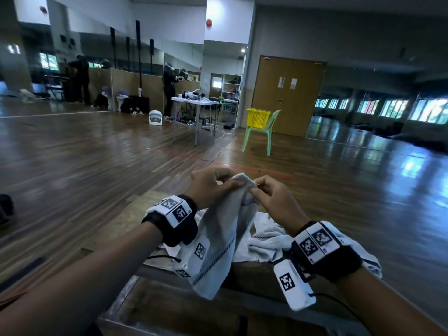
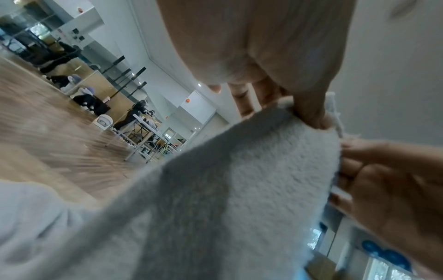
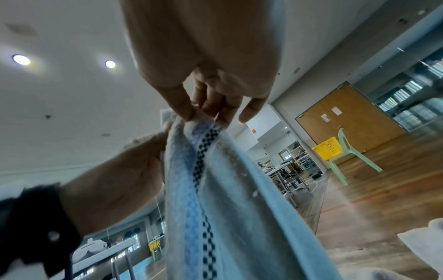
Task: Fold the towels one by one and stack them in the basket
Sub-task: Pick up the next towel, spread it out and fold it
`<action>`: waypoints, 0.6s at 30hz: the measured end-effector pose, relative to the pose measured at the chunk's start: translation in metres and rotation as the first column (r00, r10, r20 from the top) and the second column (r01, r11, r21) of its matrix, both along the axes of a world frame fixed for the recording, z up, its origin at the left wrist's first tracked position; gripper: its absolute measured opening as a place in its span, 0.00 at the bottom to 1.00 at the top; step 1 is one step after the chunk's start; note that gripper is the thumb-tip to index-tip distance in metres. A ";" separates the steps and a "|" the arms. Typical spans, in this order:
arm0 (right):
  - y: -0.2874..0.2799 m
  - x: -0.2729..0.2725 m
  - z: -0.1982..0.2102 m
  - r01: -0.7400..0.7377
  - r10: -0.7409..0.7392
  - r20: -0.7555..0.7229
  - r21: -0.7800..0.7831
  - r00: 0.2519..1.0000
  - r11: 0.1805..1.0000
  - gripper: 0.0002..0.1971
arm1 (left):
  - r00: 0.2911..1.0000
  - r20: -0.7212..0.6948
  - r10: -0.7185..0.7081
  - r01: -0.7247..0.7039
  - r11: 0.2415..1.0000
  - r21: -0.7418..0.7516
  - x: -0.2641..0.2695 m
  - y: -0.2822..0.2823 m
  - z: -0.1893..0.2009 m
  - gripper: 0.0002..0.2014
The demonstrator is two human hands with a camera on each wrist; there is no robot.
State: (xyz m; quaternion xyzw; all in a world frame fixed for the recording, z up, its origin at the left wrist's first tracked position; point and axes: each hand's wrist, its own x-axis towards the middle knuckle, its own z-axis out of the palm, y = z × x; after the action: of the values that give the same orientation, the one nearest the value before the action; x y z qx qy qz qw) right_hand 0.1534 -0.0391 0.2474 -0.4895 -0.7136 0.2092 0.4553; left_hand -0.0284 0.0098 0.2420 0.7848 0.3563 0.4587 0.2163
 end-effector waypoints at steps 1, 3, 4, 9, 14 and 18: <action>0.000 0.002 0.000 0.005 -0.005 -0.015 -0.002 1.000 1.000 0.04 | 0.999 -0.048 -0.013 0.013 1.000 -0.016 -0.001 0.002 -0.006 0.12; -0.001 0.004 0.000 -0.004 0.004 0.052 -0.003 0.999 1.000 0.03 | 0.994 -0.102 -0.033 0.027 0.998 -0.058 -0.004 0.002 -0.019 0.20; -0.001 0.005 -0.002 -0.016 0.016 0.115 0.004 0.993 1.000 0.05 | 0.994 -0.101 -0.040 0.032 0.996 -0.080 -0.004 0.003 -0.025 0.23; 0.002 0.009 -0.012 -0.029 0.003 0.335 0.074 0.942 0.997 0.07 | 0.996 -0.077 -0.051 0.043 0.993 -0.110 0.001 0.008 -0.044 0.30; 0.004 0.015 -0.007 0.017 -0.035 0.190 0.097 0.981 0.995 0.04 | 0.984 -0.172 -0.052 0.030 0.991 -0.129 -0.006 0.005 -0.055 0.20; 0.008 0.034 0.006 0.118 -0.117 -0.019 0.115 0.993 0.986 0.03 | 0.981 -0.196 0.016 -0.056 0.979 -0.196 -0.035 0.014 -0.067 0.22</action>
State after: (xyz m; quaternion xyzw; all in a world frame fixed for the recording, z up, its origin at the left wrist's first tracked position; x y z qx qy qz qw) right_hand 0.1871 -0.0308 0.2535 -0.5020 -0.6917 0.1433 0.4990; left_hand -0.0636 0.0242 0.1752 0.7931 0.4342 0.3460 0.2504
